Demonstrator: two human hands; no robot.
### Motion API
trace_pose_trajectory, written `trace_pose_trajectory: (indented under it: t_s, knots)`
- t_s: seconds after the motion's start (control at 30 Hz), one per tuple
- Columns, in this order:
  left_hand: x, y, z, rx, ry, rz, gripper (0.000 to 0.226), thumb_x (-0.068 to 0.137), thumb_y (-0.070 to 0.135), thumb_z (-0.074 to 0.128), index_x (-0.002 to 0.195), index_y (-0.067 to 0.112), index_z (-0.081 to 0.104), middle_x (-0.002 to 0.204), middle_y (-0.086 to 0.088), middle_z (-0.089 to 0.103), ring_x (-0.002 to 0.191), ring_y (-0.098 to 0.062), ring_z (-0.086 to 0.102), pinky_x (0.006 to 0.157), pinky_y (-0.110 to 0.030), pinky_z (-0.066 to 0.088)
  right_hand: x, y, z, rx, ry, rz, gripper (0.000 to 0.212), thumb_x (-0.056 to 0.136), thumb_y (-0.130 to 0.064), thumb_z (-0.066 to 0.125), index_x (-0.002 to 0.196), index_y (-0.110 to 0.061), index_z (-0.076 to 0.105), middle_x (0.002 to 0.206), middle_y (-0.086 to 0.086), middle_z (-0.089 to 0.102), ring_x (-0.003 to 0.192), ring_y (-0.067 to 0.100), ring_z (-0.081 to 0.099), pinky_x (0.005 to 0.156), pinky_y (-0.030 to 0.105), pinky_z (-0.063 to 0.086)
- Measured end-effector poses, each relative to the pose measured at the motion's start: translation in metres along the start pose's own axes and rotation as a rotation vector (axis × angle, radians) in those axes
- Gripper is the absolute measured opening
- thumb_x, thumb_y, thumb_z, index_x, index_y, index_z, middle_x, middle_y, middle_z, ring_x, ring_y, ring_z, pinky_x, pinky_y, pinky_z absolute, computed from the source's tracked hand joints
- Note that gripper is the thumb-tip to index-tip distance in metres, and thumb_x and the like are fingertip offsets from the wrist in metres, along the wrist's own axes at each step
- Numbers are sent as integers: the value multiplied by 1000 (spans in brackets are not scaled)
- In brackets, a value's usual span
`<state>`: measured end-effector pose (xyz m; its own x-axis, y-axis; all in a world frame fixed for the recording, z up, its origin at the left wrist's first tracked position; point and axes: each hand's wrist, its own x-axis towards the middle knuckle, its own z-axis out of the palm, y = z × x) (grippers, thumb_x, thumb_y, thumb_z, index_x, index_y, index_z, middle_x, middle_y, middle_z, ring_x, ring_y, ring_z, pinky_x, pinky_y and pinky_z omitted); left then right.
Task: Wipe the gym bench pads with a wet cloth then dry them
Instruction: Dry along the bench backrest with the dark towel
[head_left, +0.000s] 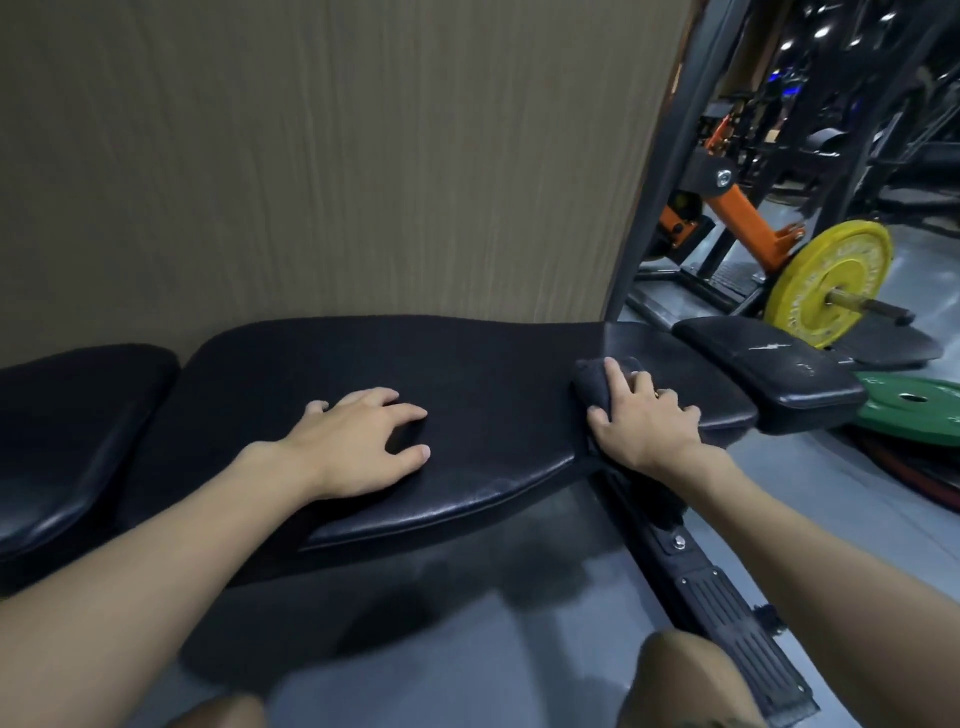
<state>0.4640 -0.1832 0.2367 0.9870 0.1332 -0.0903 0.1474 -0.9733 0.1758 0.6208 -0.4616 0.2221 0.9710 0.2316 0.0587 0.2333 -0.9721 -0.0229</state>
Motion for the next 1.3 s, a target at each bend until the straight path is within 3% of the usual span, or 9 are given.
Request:
trace_pose_trajectory:
  t_s: [0.23,0.37,0.47,0.6,0.77,0.87,0.97,1.2,1.3]
  knots:
    - [-47,-56,-11,20,13,-108,48,98,50,40,146,41,37,158,7,27,146,-19,24,111,-51,27,-57,-123,-1,-51,62,-231,74,94,-52,33,156,-26,3,153,13,29,123,43,41,96,57,34]
    - [-72,-84,-15,-53,134,-144,19,98,21,41,117,23,44,117,5,52,106,-18,52,85,-37,42,-86,-189,1,-48,68,-412,75,95,-52,31,157,-22,0,156,17,24,126,45,38,99,62,32]
    - [-91,-98,-16,-88,210,-203,14,92,6,40,97,18,38,89,0,49,80,-16,48,64,-35,40,-100,-227,0,-17,62,-515,75,96,-51,31,157,-20,-2,158,18,20,129,47,35,101,65,30]
    - [-112,-114,-11,-182,248,-267,22,88,-2,37,94,19,33,83,-4,49,70,-17,44,55,-35,33,-118,-265,2,11,61,-619,75,97,-51,31,156,-21,-2,160,19,16,131,50,32,101,67,26]
    - [-127,-128,-5,-478,376,-295,27,92,-2,36,106,21,31,110,-11,53,107,-24,58,83,-43,52,-151,-291,5,36,122,-777,75,96,-50,36,157,-23,1,160,20,16,133,49,31,103,66,25]
    - [-127,-127,-7,-627,462,-362,17,96,18,43,98,33,37,112,-1,60,107,-26,60,93,-50,48,-163,-276,10,64,201,-912,75,91,-50,43,156,-26,14,157,18,29,126,45,42,99,60,33]
    - [-120,-117,-12,-626,424,-362,11,92,45,40,101,38,44,109,7,66,103,-17,60,97,-45,45,-160,-235,15,47,260,-965,77,85,-52,45,154,-27,23,151,14,41,119,40,50,92,54,39]
    - [-113,-88,-17,-424,199,-332,51,100,58,17,118,24,51,112,-5,66,108,-22,58,100,-44,42,-141,-161,24,84,338,-620,71,81,-47,45,147,-22,41,140,14,53,112,39,54,90,51,38]
    - [-109,-83,-19,-437,197,-335,58,101,56,13,126,25,54,122,8,62,120,-15,52,103,-34,35,-163,-189,25,175,366,-563,73,76,-45,51,146,-25,44,139,16,52,113,41,51,96,57,33]
